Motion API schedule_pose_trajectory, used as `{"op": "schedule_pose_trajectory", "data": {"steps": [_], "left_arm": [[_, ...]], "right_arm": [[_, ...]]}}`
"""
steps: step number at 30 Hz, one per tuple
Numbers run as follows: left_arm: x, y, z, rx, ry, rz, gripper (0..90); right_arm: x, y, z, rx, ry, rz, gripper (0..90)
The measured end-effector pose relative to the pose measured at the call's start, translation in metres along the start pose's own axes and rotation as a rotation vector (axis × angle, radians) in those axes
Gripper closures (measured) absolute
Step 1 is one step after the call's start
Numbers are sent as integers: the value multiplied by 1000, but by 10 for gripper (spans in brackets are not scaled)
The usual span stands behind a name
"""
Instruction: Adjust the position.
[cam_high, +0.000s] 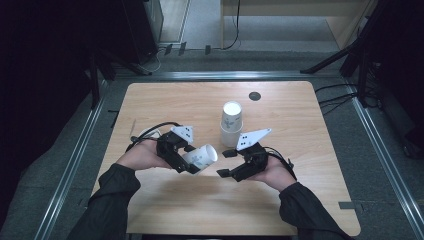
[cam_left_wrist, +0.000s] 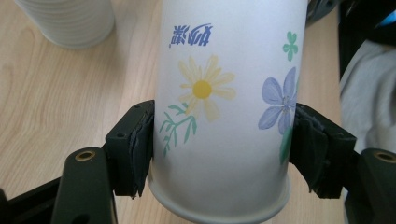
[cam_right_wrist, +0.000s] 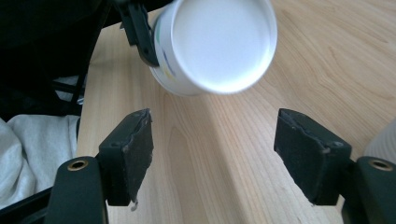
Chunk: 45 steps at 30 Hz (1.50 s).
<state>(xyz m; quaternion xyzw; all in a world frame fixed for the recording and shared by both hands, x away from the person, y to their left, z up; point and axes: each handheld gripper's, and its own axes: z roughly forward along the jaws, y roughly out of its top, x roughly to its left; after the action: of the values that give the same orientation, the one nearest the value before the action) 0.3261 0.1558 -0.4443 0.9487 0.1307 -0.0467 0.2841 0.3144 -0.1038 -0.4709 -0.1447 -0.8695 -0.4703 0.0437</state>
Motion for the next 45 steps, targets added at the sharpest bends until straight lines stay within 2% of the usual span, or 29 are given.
{"op": "schedule_pose_trajectory", "data": {"steps": [7, 10, 12, 16, 19, 24, 29, 36, 39, 41, 45], "left_arm": [[-11, 8, 9, 87, 9, 50, 291], [-16, 12, 10, 118, 13, 78, 291], [-19, 14, 11, 136, 16, 79, 291], [-25, 18, 14, 180, 28, 108, 290], [-29, 21, 16, 193, 41, 121, 288], [-31, 23, 18, 212, 31, 139, 287], [-33, 23, 21, 220, 28, 148, 286], [-32, 21, 21, 200, 17, 156, 274], [-28, 20, 19, 166, 12, 142, 212], [-25, 18, 17, 141, 26, 126, 133], [-19, 12, 8, 76, 31, 91, 103]], "right_arm": [[5, 2, 6, 2, 4, -31, 277], [6, 3, 8, -2, 21, -36, 274], [7, 4, 10, 0, 46, -39, 267], [11, 5, 17, 13, 64, -53, 266], [13, 6, 23, 28, 72, -66, 266], [17, 7, 31, 46, 77, -91, 286], [19, 8, 33, 49, 75, -104, 323], [20, 8, 32, 55, 83, -102, 338], [20, 9, 31, 53, 74, -105, 337], [18, 10, 27, 47, 66, -111, 337], [14, 10, 17, 19, 56, -105, 338]]}}
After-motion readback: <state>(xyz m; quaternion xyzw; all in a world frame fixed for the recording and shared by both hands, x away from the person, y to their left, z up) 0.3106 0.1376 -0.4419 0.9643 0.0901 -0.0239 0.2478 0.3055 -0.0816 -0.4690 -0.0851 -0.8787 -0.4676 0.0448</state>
